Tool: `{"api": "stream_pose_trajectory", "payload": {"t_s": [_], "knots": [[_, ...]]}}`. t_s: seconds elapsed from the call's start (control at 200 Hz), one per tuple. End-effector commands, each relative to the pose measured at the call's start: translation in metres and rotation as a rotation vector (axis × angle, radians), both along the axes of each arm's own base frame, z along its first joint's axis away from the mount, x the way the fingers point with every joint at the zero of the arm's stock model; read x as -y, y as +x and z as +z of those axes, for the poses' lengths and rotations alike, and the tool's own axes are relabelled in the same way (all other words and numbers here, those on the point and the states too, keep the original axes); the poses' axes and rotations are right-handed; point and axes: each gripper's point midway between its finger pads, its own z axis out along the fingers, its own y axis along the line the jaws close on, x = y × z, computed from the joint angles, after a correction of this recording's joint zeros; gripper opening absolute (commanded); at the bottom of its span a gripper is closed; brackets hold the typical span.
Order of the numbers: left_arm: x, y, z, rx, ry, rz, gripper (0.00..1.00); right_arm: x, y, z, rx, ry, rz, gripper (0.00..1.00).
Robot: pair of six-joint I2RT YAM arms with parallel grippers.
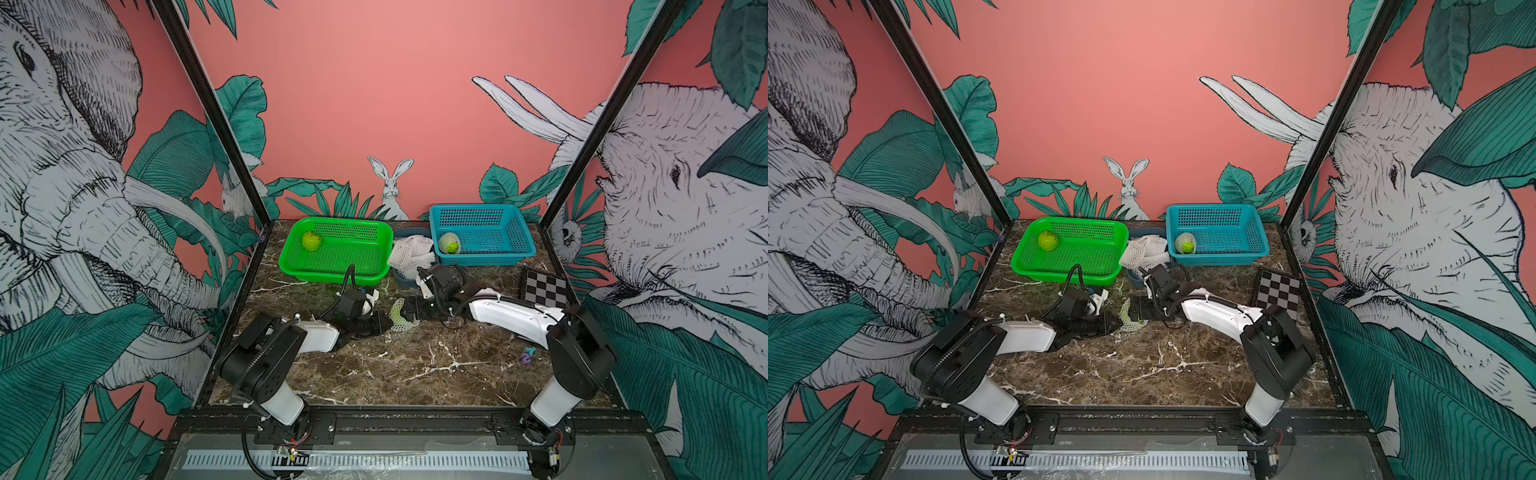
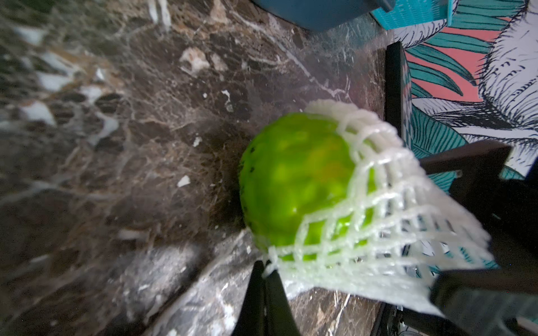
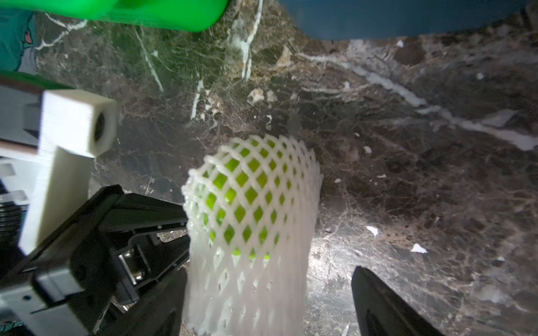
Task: Sleeve custard apples in foam nets
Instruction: Put on the foam net on the custard apple.
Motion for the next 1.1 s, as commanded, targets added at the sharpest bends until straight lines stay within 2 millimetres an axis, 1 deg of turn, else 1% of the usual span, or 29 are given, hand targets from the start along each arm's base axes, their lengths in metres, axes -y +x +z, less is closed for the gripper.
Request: {"api": "stream_pose_trajectory", "payload": {"t_s": [0.0,0.12,0.27,0.35,0.45,0.53,0.72,0.78,0.79,0.8,0.98,1.095], "knots": [[0.0,0.0,0.004,0.015,-0.015,0.006,0.0,-0.01,0.008,0.007,0.022,0.014,-0.013,0.89],[0.001,0.0,0.004,0.016,-0.016,0.004,0.0,-0.018,0.013,0.004,0.013,0.036,-0.016,0.88],[0.001,0.001,0.005,0.019,-0.022,0.009,0.0,-0.026,0.018,0.008,0.028,0.046,-0.009,0.88],[0.001,0.0,0.005,0.015,-0.022,0.009,0.0,-0.026,0.018,0.004,0.013,0.03,-0.01,0.87],[0.001,0.0,0.005,0.017,-0.025,0.009,0.0,-0.027,0.019,-0.002,0.001,0.023,-0.015,0.83],[0.001,0.001,0.005,0.018,-0.025,0.012,0.0,-0.029,0.022,-0.002,0.006,0.017,-0.014,0.81],[0.001,0.0,0.004,0.016,-0.031,0.014,0.0,-0.034,0.029,-0.007,0.005,-0.017,0.008,0.8],[0.001,0.0,0.003,0.013,-0.031,0.018,0.0,-0.031,0.027,-0.015,-0.008,-0.045,0.013,0.8],[0.001,0.0,0.003,0.013,-0.032,0.019,0.0,-0.035,0.032,-0.008,0.008,-0.032,0.013,0.8],[0.0,0.0,0.003,0.013,-0.031,0.018,0.0,-0.037,0.033,-0.006,0.013,-0.031,0.016,0.8],[0.0,-0.001,0.001,0.006,-0.042,0.03,0.0,-0.036,0.034,-0.013,0.014,-0.093,0.048,0.8],[-0.002,0.001,0.002,0.008,-0.06,0.055,0.0,-0.034,0.035,-0.006,0.033,-0.096,0.05,0.85]]}}
